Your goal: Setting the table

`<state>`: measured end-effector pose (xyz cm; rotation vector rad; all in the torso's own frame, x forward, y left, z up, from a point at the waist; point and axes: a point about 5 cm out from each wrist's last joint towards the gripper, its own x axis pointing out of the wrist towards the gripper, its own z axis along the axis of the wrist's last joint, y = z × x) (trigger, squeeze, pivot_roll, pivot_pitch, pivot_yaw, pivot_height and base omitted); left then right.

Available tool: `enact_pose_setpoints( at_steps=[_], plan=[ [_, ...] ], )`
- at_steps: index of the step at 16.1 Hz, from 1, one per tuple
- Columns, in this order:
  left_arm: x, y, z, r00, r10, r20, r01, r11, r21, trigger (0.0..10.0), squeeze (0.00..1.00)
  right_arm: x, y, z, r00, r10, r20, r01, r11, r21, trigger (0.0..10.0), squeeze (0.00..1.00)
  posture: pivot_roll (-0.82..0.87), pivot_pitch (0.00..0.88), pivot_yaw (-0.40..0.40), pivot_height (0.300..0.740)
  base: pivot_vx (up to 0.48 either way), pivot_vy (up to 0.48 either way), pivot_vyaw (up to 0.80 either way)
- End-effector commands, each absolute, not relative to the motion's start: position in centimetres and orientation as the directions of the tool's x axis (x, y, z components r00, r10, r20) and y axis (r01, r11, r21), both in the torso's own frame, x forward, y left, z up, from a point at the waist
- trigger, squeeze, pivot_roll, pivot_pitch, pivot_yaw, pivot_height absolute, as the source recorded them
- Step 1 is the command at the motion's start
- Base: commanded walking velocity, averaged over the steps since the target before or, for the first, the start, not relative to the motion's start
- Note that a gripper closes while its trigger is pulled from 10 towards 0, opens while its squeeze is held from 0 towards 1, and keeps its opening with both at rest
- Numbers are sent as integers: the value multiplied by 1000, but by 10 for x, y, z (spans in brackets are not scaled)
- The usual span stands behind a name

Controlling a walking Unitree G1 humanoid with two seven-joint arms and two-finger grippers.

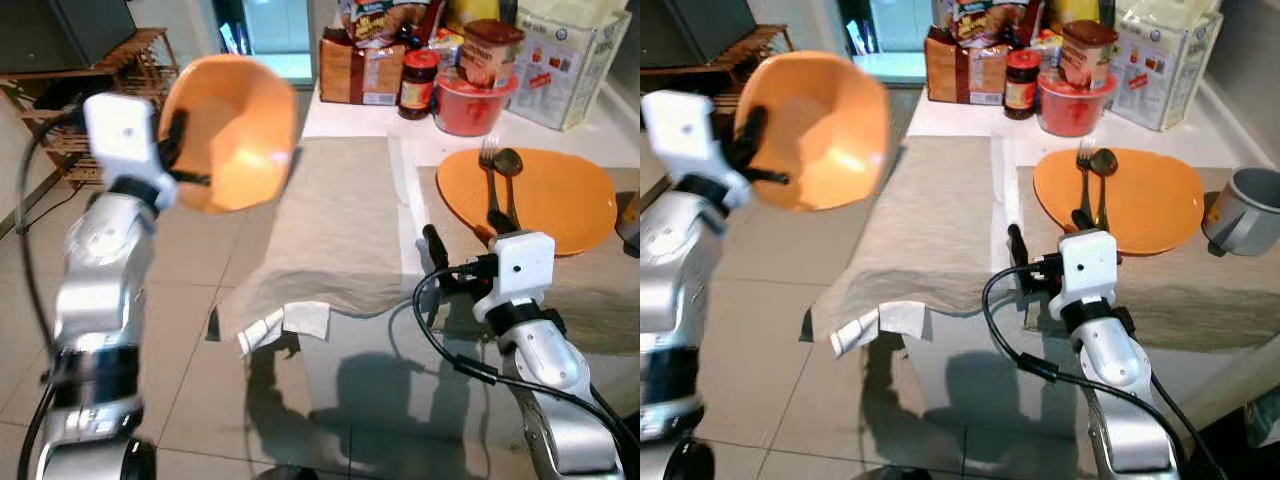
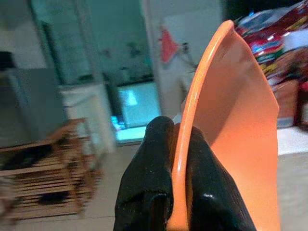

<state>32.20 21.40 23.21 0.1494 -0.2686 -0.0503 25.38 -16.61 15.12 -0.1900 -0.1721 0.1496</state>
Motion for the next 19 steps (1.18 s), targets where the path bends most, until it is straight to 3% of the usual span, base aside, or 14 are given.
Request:
enact_pose_setpoints(
  at_steps=[1,5,8,11,19],
  plan=[
    [315,219,237,954,-42,297,-12,984,179,0,0,257,-168,154,972,142,186,-100,970,-220,10000,0,-92,0,84,740,0,0,0],
    [301,220,203,983,4,185,-22,995,93,0,0,261,-177,160,964,78,254,-8,964,-266,10000,0,-87,0,77,740,0,0,0],
    [299,213,172,999,33,7,-31,977,-212,0,0,263,-174,155,969,76,236,-19,972,-235,10000,0,-89,0,70,740,0,0,0],
    [299,202,169,1000,-3,7,5,969,-246,0,0,266,-174,149,975,70,212,-25,978,-207,10000,0,-91,0,65,740,0,0,0],
    [300,192,168,1000,-29,-12,25,969,-245,0,0,265,-172,142,980,88,181,-50,978,-203,10000,0,-100,0,62,740,-474,0,0]
  ],
)
